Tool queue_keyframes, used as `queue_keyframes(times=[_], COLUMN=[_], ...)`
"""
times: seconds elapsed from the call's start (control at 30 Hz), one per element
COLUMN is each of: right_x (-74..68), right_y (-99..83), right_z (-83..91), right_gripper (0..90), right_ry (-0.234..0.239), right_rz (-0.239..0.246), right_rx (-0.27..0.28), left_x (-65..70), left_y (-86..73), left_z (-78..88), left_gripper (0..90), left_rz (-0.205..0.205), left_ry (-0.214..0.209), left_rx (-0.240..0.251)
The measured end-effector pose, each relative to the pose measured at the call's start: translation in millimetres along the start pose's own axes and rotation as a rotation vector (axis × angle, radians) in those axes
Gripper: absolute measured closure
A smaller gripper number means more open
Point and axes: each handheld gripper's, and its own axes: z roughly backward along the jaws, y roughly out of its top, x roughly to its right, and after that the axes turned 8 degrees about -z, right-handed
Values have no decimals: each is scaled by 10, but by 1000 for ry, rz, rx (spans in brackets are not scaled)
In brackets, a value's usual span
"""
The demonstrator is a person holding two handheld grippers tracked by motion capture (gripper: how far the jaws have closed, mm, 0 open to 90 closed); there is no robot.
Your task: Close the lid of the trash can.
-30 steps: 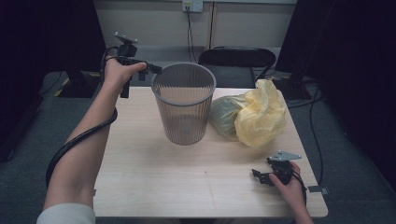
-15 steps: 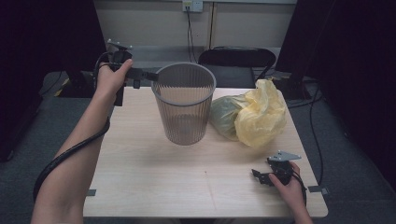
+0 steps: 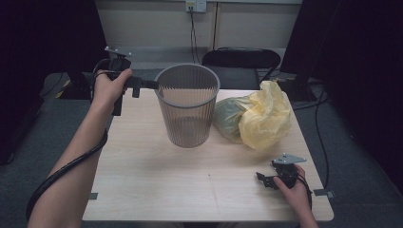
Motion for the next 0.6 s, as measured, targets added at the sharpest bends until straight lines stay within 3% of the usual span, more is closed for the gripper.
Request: queue_keyframes(times=[0.6], right_x=[-1], right_y=[0], right_z=[0], right_gripper=[139], right_ry=[0], right_rz=[0], right_rx=[-1], left_x=[33], left_y=[-324], left_z=[84], left_gripper=[197], left_rz=[9], left_ry=[-18], left_rx=[17])
